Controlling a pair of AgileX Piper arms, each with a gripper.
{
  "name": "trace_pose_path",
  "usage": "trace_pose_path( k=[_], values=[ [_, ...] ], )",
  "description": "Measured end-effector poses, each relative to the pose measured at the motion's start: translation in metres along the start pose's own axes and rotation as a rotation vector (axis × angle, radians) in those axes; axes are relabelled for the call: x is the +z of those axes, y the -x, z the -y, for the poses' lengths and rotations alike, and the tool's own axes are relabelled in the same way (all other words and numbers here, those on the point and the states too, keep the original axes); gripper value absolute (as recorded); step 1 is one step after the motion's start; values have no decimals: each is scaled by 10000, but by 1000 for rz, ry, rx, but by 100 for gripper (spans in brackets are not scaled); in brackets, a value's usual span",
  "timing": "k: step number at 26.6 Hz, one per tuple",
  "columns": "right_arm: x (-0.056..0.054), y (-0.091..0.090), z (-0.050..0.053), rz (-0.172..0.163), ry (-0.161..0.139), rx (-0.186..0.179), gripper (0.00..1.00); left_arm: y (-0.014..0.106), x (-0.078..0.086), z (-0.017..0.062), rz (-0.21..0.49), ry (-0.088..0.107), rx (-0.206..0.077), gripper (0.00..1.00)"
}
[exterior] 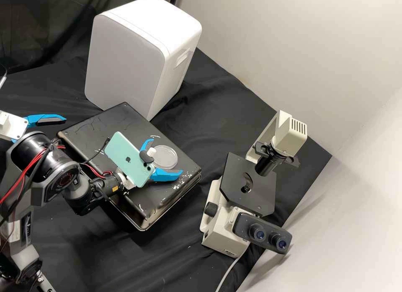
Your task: Place the petri dish on the bench
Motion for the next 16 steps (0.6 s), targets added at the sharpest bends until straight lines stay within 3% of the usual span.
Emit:
trace_pose_path(
  k=[3, 4, 5, 10, 16],
  values=[
    [4, 55, -4, 8, -20, 2, 100, -1, 0, 0, -8, 3, 0, 100],
    [1, 61, -12, 2, -51, 0, 100, -1, 0, 0, -8, 0, 1, 100],
    [14, 64, -26, 4, -59, 2, 100, -1, 2, 0, -10, -2, 1, 100],
    [29, 70, -36, 9, -77, 5, 100, 0, 10, -8, -22, -16, 5, 100],
    [29, 70, -36, 9, -79, 5, 100, 37, -2, -107, -46, -13, 62, 100]
  ],
)
